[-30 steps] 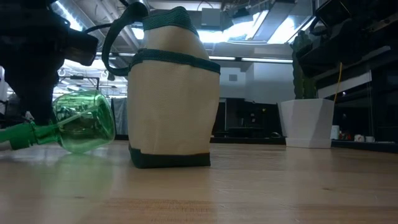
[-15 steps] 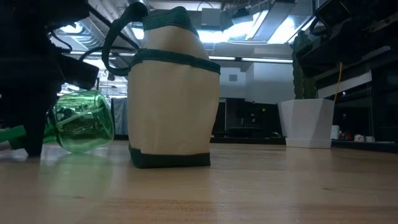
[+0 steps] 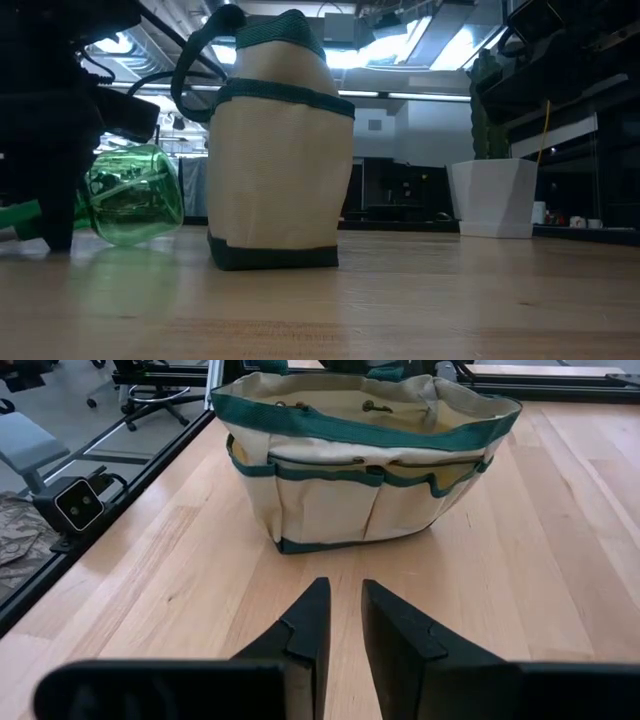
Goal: Pick & Place Garden tools in Gardening bag
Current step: Put the green spray bottle into the gardening bag
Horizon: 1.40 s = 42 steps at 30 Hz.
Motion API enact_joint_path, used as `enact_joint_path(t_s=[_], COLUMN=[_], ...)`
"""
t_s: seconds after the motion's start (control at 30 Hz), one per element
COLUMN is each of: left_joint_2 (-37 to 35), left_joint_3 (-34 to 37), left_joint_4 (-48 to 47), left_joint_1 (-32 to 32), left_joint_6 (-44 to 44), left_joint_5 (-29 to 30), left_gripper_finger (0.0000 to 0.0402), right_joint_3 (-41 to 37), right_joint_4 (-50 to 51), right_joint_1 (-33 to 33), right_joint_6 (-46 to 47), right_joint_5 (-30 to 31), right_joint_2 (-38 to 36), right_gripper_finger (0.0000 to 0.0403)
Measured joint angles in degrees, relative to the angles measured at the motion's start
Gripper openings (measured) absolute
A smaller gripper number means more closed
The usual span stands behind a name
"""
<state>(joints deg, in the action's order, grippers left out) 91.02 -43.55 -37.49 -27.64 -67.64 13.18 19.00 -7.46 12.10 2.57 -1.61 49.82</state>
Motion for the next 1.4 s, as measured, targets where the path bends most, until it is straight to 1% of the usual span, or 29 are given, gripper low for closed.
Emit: enact_joint_path(t_s=[0.27, 0.57, 0.7, 1.07, 1.4], left_joint_2=[0.1, 0.1, -1.1, -10.4, -18.7], left_joint_3=[0.0, 0.1, 0.2, 0.4, 0.3], left_joint_4=[0.4, 0.2, 0.2, -3.4, -3.2], left_joint_1=[0.0, 0.0, 0.1, 0.2, 0.2], left_joint_6=[-0.2, -0.6, 0.6, 0.0, 2.0], left_joint_5=[0.9, 2.3, 2.7, 15.0, 29.2], left_gripper_finger=[0.015, 0.0148, 0.0148, 0.0148, 0.0148], right_joint_3=[0.0, 0.0, 0.0, 0.0, 0.0], right_joint_4=[0.0, 0.0, 0.0, 0.9, 0.9], right_joint_1=[0.0, 0.0, 0.0, 0.0, 0.0], right_joint_6=[0.0, 0.0, 0.0, 0.0, 0.0], right_joint_5=[0.0, 0.0, 0.0, 0.0, 0.0], right_joint_2=[0.0, 0.0, 0.0, 0.0, 0.0], right_gripper_finger=[0.0062, 0.0062, 0.0062, 0.0062, 0.0062])
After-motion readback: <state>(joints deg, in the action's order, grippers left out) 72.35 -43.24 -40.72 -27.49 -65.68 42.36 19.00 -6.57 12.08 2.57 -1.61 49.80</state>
